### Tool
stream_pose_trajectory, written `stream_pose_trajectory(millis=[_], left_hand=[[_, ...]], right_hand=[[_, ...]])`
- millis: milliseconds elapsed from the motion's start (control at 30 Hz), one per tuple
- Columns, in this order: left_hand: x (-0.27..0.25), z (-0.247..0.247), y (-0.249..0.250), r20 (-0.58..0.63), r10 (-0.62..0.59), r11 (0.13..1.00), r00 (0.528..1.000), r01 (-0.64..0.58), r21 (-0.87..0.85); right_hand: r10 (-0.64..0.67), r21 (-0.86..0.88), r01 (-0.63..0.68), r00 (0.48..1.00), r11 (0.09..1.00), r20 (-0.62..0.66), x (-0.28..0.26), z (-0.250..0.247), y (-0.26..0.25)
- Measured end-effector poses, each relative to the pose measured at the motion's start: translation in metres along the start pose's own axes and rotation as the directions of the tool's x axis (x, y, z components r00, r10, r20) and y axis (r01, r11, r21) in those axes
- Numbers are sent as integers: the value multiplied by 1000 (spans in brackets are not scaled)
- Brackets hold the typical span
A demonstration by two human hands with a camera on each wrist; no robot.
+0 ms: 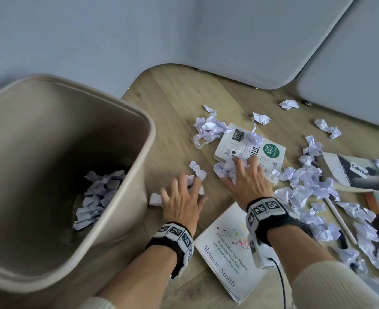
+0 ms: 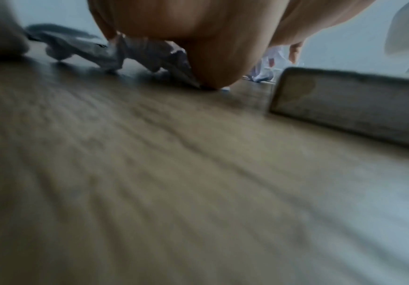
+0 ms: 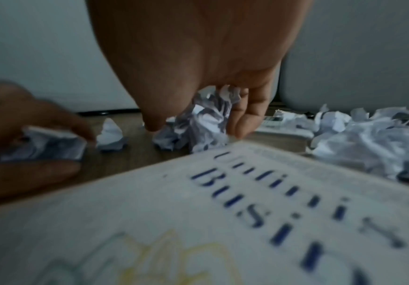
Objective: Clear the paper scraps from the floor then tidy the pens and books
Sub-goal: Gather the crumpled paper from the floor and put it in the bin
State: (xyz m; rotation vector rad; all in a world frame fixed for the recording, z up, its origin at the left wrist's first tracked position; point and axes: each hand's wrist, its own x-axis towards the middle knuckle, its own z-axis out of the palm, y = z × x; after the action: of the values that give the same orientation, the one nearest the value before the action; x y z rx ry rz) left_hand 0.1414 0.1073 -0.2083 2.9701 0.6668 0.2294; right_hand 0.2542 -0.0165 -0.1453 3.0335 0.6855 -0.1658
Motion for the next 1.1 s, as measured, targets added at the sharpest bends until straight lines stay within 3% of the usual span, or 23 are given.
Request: stream_pose_trajectory(millis=[167, 333, 433, 567, 667, 767, 867, 1000, 1100], left_hand=[[4, -4, -3, 35, -138, 990, 990, 136, 48], [11, -6, -1, 67, -62, 995, 996, 67, -74], [19, -9, -8, 87, -8, 997, 996, 14, -72], [35, -21, -7, 303, -17, 990, 953, 58, -126], [47, -24, 2, 281, 13, 987, 960, 32, -156], [55, -29, 14, 356, 56, 980, 933, 16, -198], [59, -24, 20, 368, 86, 985, 926, -24, -171], [63, -20, 27, 213, 107, 987, 971, -78, -141], [65, -15, 28, 207, 125, 990, 970, -108, -91]], right_hand=[[-191, 10, 190, 981, 982, 40, -3, 28, -18], [-315, 51, 311, 944, 949, 102, -2, 29, -24], [-346, 89, 340, 936, 936, 59, -8, 25, -25], [-261, 311, 255, 965, 916, -22, -21, 16, -13], [-95, 423, 117, 993, 898, -72, -30, 8, 20], [4, 387, 24, 997, 922, -73, -36, 8, 68], [-8, 343, 21, 999, 939, -41, -38, 10, 96], [-67, 209, 62, 998, 976, 18, -33, 9, 81], [-114, 62, 110, 992, 992, 53, -23, 10, 49]])
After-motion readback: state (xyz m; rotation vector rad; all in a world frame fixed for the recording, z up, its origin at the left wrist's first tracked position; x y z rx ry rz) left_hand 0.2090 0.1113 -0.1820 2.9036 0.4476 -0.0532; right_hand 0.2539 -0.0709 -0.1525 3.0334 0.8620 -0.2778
